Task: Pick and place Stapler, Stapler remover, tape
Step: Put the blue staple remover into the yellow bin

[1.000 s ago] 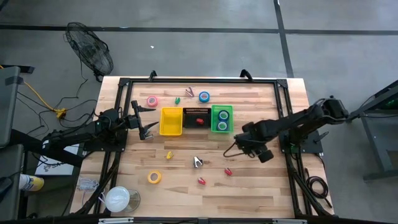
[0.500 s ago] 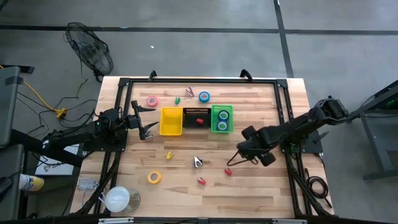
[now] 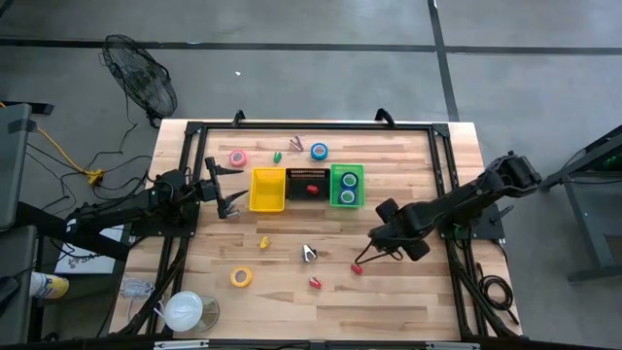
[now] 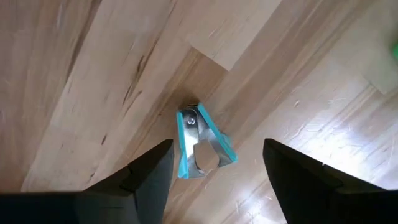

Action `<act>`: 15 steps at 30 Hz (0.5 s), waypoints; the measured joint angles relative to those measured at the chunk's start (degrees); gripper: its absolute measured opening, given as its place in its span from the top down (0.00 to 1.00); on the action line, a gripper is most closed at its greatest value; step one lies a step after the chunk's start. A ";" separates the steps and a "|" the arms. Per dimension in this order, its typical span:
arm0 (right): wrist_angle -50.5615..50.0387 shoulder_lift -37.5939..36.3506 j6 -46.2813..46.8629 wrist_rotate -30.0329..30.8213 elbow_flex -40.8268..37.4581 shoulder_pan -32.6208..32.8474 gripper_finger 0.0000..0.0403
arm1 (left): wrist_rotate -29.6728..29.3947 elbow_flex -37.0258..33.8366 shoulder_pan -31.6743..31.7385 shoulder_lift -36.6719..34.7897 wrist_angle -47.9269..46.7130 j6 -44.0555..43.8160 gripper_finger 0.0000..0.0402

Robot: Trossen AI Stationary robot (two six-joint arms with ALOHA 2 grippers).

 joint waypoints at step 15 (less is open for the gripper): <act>0.66 6.52 -1.97 -0.47 0.02 -0.14 0.41 | -0.02 0.01 0.00 0.01 0.00 0.00 0.30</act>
